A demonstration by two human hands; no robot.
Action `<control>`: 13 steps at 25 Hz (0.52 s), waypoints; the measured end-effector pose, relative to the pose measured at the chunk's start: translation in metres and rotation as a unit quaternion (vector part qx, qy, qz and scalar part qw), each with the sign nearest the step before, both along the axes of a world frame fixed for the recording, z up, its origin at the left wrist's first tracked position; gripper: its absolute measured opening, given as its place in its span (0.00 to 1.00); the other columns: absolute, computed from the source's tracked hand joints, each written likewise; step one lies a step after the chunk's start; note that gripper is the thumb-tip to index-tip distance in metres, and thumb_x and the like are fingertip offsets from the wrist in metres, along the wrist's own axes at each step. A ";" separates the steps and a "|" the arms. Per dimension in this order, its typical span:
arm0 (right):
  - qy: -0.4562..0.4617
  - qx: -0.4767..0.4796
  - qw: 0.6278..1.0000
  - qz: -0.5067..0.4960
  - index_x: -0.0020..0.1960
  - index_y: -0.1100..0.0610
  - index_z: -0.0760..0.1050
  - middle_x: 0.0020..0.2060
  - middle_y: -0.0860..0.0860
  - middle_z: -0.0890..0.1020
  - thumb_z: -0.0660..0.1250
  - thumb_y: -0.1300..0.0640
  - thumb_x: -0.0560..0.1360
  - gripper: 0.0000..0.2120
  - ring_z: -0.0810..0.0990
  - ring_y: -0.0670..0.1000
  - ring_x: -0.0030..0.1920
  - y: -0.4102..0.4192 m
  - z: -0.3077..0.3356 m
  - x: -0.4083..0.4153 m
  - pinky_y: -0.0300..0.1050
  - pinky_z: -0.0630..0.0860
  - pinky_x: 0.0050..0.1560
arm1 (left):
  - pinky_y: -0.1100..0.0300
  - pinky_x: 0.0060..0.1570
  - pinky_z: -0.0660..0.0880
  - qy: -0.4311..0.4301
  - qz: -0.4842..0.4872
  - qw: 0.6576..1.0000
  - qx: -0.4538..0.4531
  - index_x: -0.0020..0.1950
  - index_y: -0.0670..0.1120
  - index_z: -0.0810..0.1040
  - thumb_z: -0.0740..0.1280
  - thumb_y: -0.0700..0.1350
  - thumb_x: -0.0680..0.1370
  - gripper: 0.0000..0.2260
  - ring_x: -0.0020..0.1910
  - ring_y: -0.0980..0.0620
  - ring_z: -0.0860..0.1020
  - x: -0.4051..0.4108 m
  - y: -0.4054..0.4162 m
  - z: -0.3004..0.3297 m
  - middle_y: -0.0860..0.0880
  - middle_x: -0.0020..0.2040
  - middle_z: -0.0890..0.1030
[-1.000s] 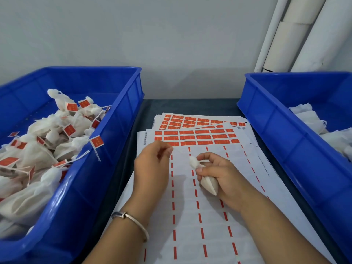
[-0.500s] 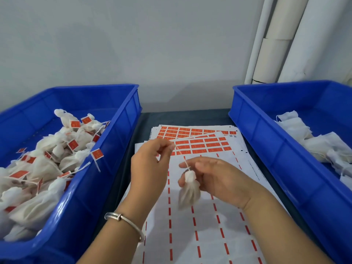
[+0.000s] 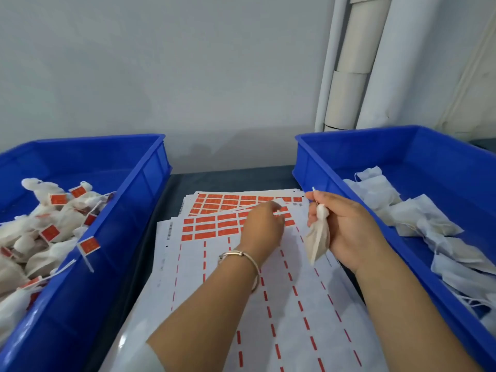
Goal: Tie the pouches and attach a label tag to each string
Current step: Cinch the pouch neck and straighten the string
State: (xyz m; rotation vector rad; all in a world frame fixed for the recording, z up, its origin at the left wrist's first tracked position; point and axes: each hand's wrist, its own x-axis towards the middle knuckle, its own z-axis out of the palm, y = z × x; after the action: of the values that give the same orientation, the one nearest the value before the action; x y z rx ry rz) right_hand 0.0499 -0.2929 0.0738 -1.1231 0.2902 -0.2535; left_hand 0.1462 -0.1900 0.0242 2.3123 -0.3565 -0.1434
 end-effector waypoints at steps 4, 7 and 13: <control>0.005 -0.042 0.999 -0.003 0.45 0.60 0.80 0.28 0.49 0.78 0.64 0.58 0.77 0.08 0.76 0.44 0.28 -0.005 -0.003 0.009 0.39 0.73 0.32 | 0.51 0.61 0.72 -0.057 -0.070 0.988 0.129 0.64 0.49 0.73 0.64 0.57 0.76 0.20 0.59 0.47 0.75 0.011 -0.018 -0.034 0.48 0.63 0.76; 0.010 -0.043 0.999 0.002 0.44 0.59 0.81 0.27 0.49 0.77 0.63 0.58 0.78 0.09 0.75 0.44 0.28 -0.008 -0.012 0.017 0.37 0.72 0.31 | 0.50 0.63 0.71 -0.083 -0.083 0.976 0.185 0.67 0.51 0.71 0.62 0.64 0.74 0.26 0.63 0.47 0.73 0.018 -0.007 -0.038 0.51 0.67 0.73; 0.074 0.000 0.997 0.029 0.44 0.59 0.82 0.29 0.50 0.78 0.65 0.57 0.77 0.09 0.75 0.45 0.28 -0.003 -0.050 0.031 0.39 0.73 0.33 | 0.50 0.66 0.65 -0.096 -0.079 0.970 0.208 0.71 0.56 0.67 0.60 0.68 0.72 0.31 0.70 0.50 0.66 0.000 0.045 -0.053 0.56 0.72 0.67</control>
State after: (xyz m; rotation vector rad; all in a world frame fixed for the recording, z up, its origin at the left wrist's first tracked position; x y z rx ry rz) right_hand 0.0806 -0.2956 0.0243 -1.1509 0.3888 -0.1192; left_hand 0.1461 -0.1451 -0.0284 2.7197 -0.6626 -0.0767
